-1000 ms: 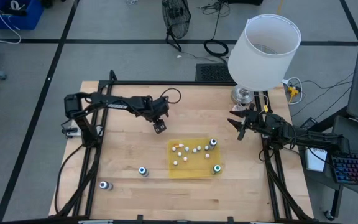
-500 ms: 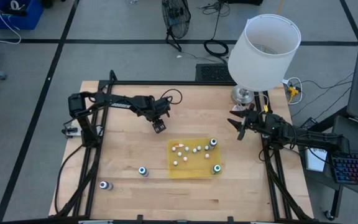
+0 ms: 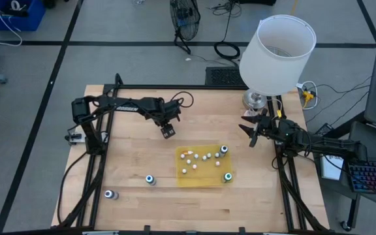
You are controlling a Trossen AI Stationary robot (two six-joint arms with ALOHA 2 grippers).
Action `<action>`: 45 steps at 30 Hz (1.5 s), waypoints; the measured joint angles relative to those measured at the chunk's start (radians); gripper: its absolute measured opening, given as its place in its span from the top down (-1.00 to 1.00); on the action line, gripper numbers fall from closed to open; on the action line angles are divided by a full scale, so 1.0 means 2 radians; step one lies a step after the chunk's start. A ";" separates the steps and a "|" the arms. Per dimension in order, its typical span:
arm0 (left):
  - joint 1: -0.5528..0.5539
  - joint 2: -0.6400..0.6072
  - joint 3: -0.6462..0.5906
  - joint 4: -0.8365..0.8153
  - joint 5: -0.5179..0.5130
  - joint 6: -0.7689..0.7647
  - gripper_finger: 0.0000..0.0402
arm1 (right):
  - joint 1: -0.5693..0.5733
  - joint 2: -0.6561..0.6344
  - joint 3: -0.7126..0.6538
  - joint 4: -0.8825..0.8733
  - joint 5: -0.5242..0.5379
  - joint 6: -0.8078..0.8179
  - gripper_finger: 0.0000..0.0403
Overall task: Pick & Place food coloring
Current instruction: Put the small orange food coloring bottle into the yellow bin
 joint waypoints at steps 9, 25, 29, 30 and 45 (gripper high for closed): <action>0.000 0.000 -0.012 0.007 0.000 -0.015 -0.17 | 0.000 0.000 0.000 0.000 0.000 0.000 0.10; 0.000 0.000 -0.018 0.019 -0.003 -0.021 -0.17 | 0.000 0.000 0.000 0.000 0.000 0.000 0.10; 0.000 0.000 -0.018 0.025 -0.001 -0.020 -0.17 | 0.000 0.000 0.000 0.000 0.000 0.000 0.10; 0.000 0.000 -0.018 0.025 -0.001 -0.019 -0.17 | 0.000 0.000 0.000 0.000 0.000 0.000 0.10; 0.000 0.000 -0.021 0.037 0.010 -0.020 -0.17 | 0.000 0.000 0.000 0.000 0.000 0.000 0.10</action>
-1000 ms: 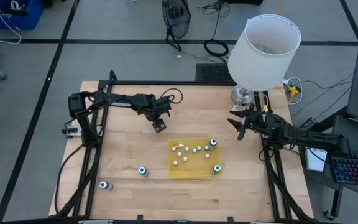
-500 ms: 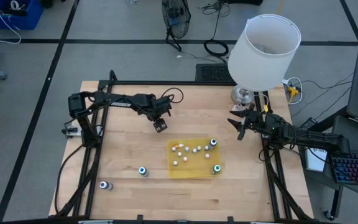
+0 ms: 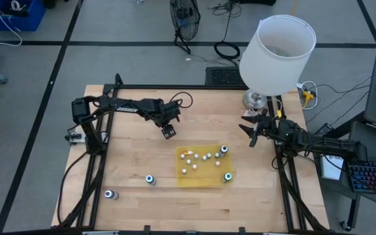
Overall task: Pick & Place food coloring
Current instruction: Put the small orange food coloring bottle into the yellow bin
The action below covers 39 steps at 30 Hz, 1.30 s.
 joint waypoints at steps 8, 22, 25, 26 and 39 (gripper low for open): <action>0.000 0.000 0.000 0.000 0.006 0.000 -0.17 | 0.000 0.000 0.000 0.000 0.000 0.000 0.10; 0.000 0.000 0.000 -0.007 0.014 0.002 0.07 | 0.000 0.000 0.000 0.000 0.000 0.000 0.10; 0.000 0.000 0.000 -0.007 0.018 0.004 0.23 | 0.000 0.000 0.000 0.000 0.000 0.000 0.10; 0.000 0.000 0.000 -0.007 0.018 0.004 0.28 | 0.000 0.000 0.000 0.000 0.000 0.000 0.10; 0.000 0.000 0.000 -0.006 0.017 0.005 0.67 | 0.000 0.000 0.000 0.000 0.000 0.000 0.10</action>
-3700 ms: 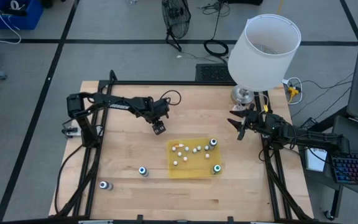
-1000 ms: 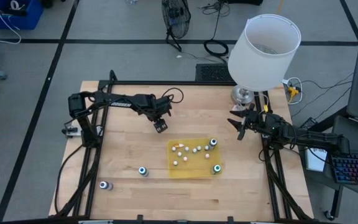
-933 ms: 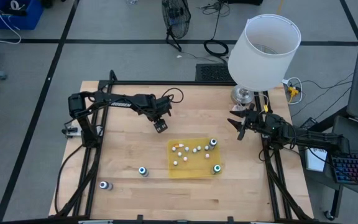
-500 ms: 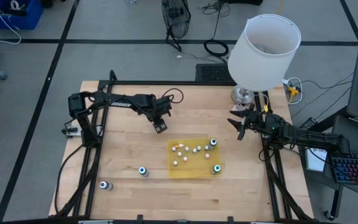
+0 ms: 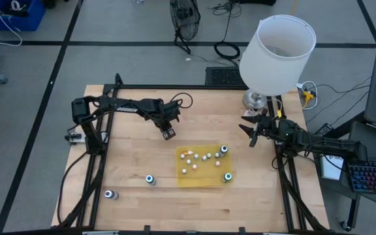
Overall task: Pick & Place food coloring
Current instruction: Put the small orange food coloring bottle into the yellow bin
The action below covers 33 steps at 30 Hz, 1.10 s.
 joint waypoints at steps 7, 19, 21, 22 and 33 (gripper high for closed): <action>-0.027 -0.017 0.045 -0.064 0.000 -0.003 0.67 | 0.000 0.000 0.000 0.000 0.000 0.000 0.10; -0.189 -0.017 0.215 -0.115 -0.042 -0.015 0.67 | 0.000 0.000 0.000 0.000 0.000 0.000 0.10; -0.209 -0.005 0.241 -0.124 -0.055 -0.023 0.67 | 0.000 0.000 0.000 0.000 0.000 0.000 0.10; -0.217 0.004 0.256 -0.130 -0.057 -0.023 0.67 | 0.000 0.000 0.000 0.000 0.000 0.000 0.10; -0.264 0.177 0.492 -0.240 -0.057 0.047 0.67 | 0.000 0.000 0.000 0.000 0.000 0.000 0.10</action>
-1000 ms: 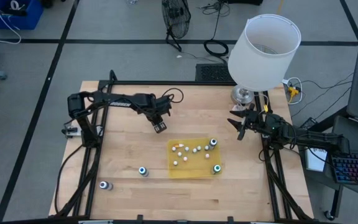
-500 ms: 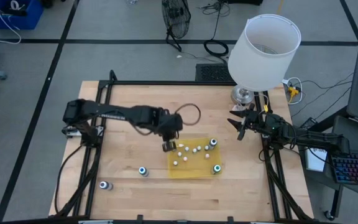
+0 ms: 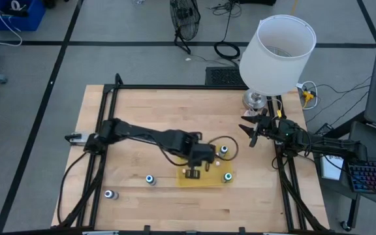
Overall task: Pick & Place food coloring
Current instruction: Put the small orange food coloring bottle into the yellow bin
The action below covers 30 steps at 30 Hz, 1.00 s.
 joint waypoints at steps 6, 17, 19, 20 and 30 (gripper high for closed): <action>-0.002 0.063 0.049 0.004 0.026 0.034 0.67 | 0.000 0.000 0.000 0.000 0.000 0.000 0.10; 0.006 0.126 0.044 0.010 0.049 0.027 0.68 | 0.000 0.000 0.000 0.000 0.000 0.000 0.10; 0.006 0.135 0.044 0.012 0.049 0.029 0.68 | 0.000 0.000 0.000 0.000 0.000 0.000 0.10; 0.006 0.139 0.044 0.012 0.050 0.031 0.68 | 0.000 0.000 0.000 0.000 0.000 0.000 0.10; 0.007 0.156 0.044 0.017 0.071 0.033 0.56 | 0.000 0.000 0.000 0.000 0.000 0.000 0.10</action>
